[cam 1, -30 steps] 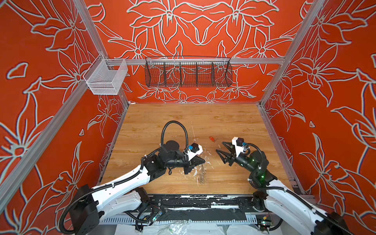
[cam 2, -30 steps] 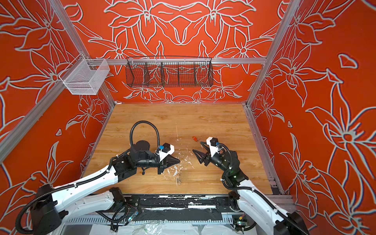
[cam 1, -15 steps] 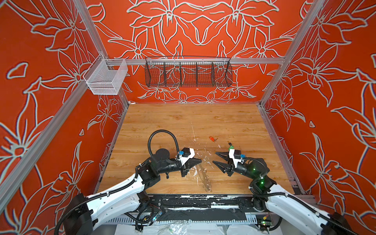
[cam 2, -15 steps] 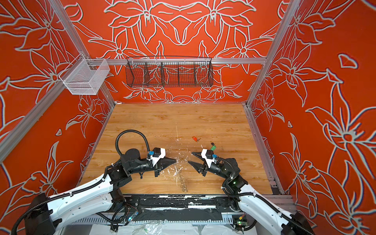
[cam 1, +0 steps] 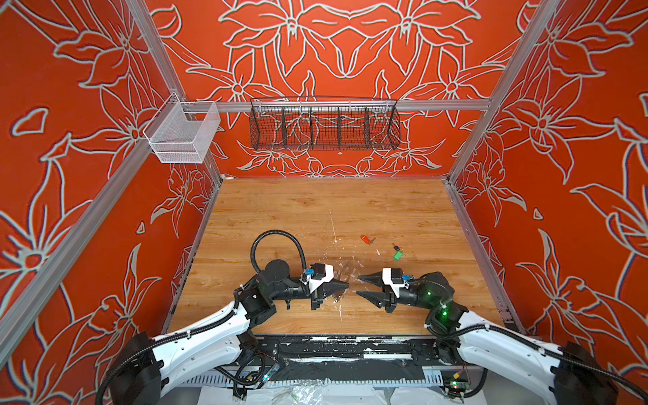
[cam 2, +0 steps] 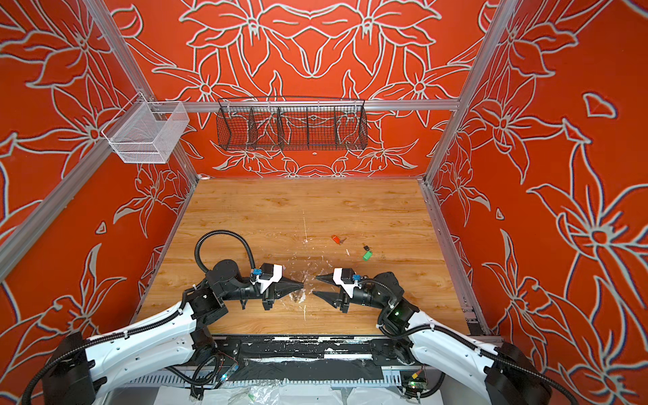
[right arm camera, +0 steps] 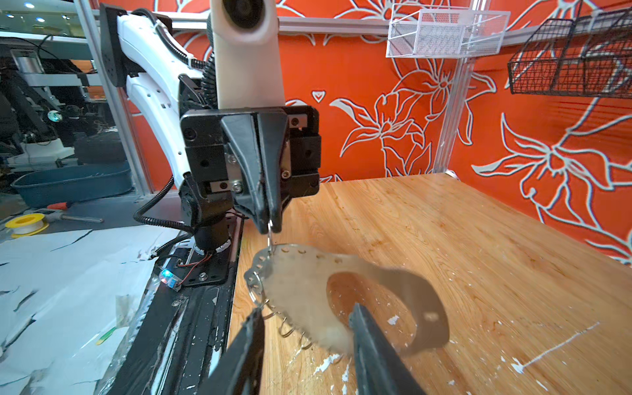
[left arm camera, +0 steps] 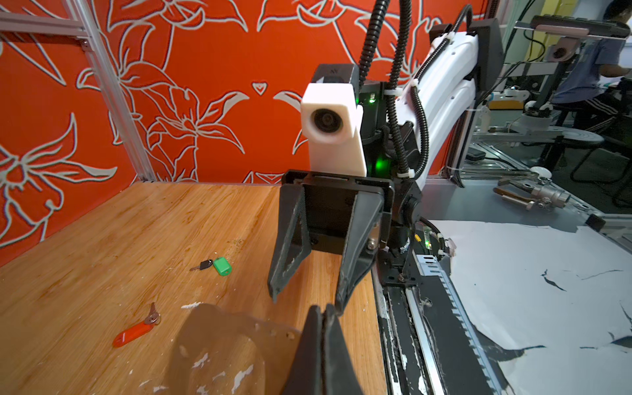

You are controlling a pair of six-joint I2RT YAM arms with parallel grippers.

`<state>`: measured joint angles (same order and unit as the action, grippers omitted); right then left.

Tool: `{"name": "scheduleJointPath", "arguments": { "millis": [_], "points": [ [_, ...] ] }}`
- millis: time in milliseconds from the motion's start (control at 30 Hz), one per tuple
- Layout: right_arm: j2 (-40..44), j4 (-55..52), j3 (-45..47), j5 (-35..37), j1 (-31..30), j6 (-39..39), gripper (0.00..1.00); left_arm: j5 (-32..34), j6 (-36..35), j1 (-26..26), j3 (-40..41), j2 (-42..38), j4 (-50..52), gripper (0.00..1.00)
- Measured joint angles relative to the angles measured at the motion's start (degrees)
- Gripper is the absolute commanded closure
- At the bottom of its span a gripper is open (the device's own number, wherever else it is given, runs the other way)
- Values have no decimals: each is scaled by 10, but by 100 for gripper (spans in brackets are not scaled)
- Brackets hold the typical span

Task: Attach keys to a key ring
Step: Pick up the keyring from the center of the table.

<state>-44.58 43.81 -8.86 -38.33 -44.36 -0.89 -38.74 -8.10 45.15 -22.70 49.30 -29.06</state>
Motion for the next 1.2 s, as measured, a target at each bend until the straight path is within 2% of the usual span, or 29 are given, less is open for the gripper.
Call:
{"name": "scheduleJointPath", "arguments": {
  "millis": [233, 500, 767, 1000, 1200],
  "points": [
    [-39, 7, -19, -2, -30, 14, 67, -34, -7, 0, 0, 2, -10, 100],
    [-69, 16, -32, -1, -52, 21, 70, -39, -7, 2, 0, 2, -21, 100],
    [-103, 62, -35, 42, -65, 9, 83, -5, 10, 2, 16, -2, -52, 100],
    [-155, 128, -37, 70, -70, -29, 86, 28, 25, 3, 40, -21, -71, 100],
    [-169, 172, -39, 72, -74, -52, 85, 51, 36, 3, 47, -25, -92, 100]
  ]
}}
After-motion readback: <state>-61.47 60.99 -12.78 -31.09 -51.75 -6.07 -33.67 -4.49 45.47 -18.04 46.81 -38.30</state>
